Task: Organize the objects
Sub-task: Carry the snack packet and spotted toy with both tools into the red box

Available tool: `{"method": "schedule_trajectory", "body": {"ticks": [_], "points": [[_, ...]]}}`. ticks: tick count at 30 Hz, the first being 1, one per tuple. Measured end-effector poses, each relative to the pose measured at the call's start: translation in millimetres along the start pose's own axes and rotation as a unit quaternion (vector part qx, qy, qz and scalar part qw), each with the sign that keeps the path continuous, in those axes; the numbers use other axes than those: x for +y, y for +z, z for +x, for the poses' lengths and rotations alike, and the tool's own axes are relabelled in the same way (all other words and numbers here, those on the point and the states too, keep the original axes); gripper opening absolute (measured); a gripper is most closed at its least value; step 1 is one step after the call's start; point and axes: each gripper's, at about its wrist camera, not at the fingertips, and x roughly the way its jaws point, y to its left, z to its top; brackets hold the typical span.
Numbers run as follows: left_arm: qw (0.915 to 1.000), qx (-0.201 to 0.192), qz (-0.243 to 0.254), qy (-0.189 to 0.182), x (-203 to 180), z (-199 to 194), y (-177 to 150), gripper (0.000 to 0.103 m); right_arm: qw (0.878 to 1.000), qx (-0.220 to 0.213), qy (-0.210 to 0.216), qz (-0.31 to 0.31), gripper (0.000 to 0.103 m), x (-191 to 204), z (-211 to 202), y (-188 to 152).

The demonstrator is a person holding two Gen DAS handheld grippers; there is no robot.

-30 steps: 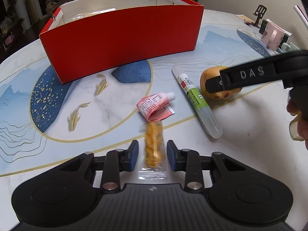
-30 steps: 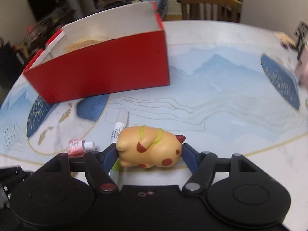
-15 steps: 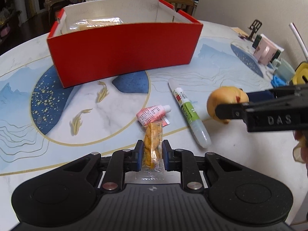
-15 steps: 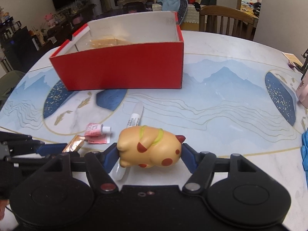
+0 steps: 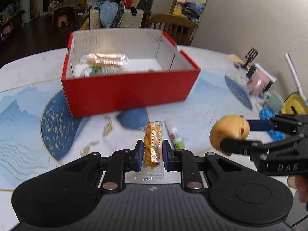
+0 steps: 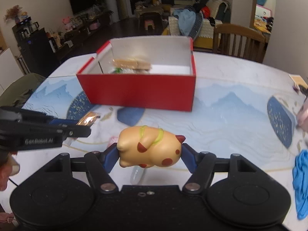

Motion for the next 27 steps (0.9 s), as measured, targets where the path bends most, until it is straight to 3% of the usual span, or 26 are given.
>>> {"method": "schedule_trajectory", "body": {"ticks": [6,10,27], "points": [[0.9997,-0.022,0.002,-0.001,9,-9,26,0.019,1.000,-0.015,-0.002,-0.026,0.068,3,-3,24],[0.9989,-0.037,0.021,0.021,13,-10,42,0.019,0.998,-0.030,-0.021,-0.044,0.069,3,2,42],[0.9959,-0.038,0.053,0.062,46,20,102,0.019,0.994,-0.060,-0.072,-0.053,0.069,-16,47,120]]}}
